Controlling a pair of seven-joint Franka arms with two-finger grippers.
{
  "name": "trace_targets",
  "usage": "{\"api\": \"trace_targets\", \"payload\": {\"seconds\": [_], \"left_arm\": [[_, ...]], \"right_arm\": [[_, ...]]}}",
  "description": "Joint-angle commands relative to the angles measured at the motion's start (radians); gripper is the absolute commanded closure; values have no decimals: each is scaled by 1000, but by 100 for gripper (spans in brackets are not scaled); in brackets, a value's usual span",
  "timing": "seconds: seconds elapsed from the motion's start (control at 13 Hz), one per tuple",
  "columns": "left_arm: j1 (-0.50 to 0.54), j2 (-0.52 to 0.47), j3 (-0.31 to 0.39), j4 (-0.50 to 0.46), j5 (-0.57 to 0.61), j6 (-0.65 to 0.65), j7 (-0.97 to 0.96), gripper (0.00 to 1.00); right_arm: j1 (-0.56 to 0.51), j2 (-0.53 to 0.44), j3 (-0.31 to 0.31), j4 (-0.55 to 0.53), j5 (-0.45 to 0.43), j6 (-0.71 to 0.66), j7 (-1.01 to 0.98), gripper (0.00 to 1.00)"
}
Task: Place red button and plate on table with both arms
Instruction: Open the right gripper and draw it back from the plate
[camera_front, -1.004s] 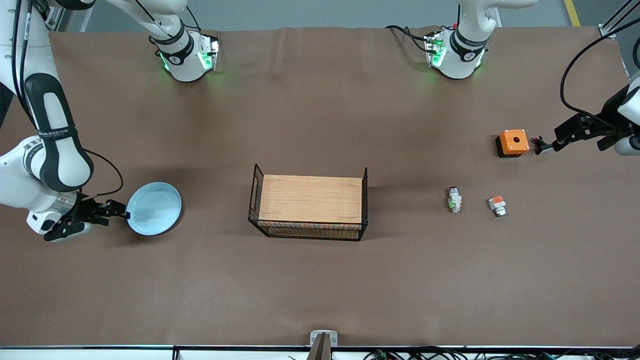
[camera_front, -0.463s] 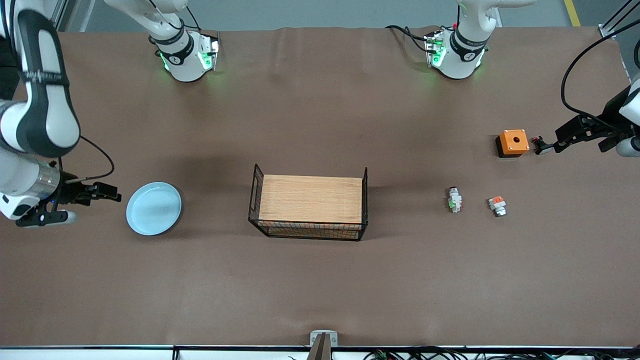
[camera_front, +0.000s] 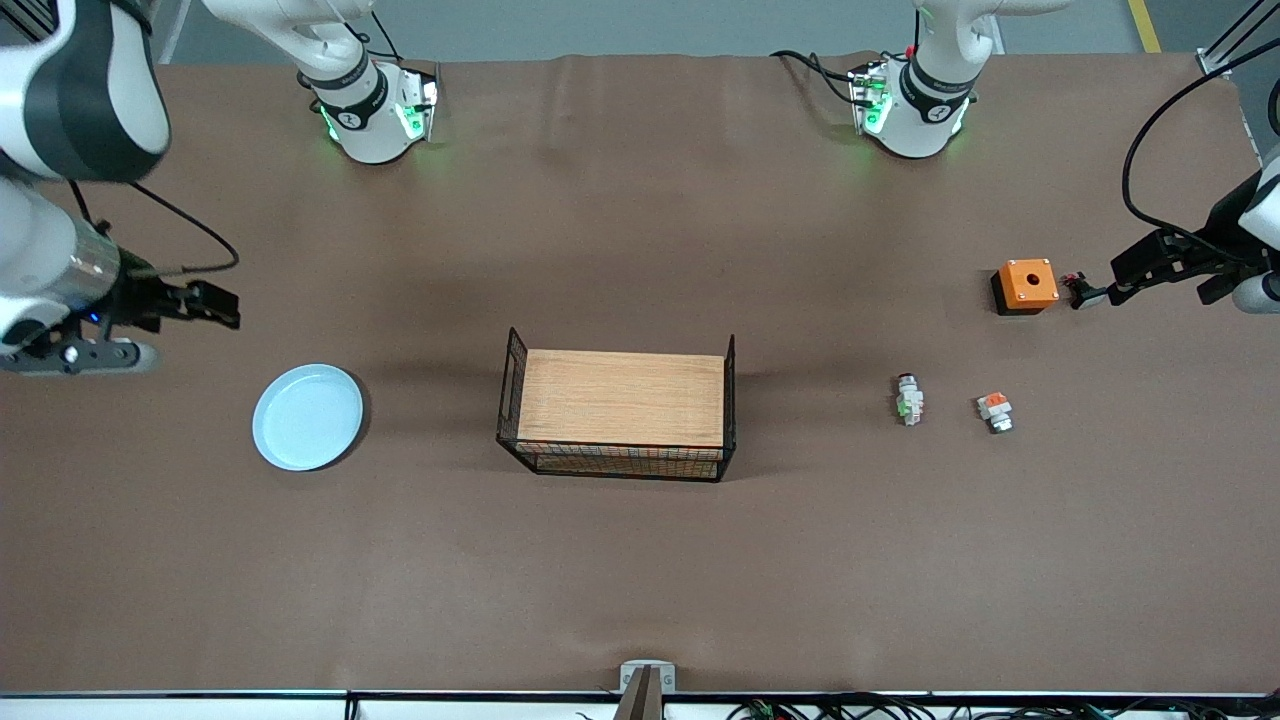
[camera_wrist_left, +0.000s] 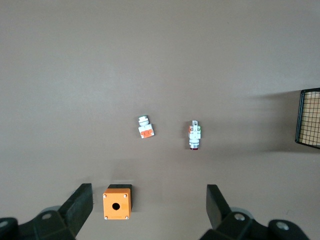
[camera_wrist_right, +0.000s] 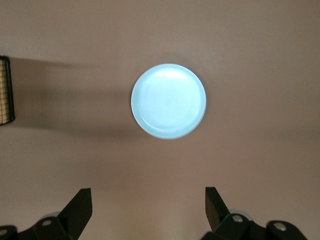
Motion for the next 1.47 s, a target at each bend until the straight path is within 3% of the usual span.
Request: {"api": "trace_targets", "payload": {"seconds": [0.0,0.46,0.77,1.39], "left_arm": [[11,-8,-12,36,-1,-12,0,0],[6,-9,-41,67,-7,-42,-56,0],[9,-8,-41,80,-8,-42,-43,0],[9,-8,-41,80,-8,-42,-50,0]], "right_arm": [[-1,4,-13,141,-26,-129,10,0],[-9,29,-13,156,-27,-131,8,0],[-15,24,-16,270,-16,-139,16,0],[-23,-30,-13,254,0,-369,22,0]]}}
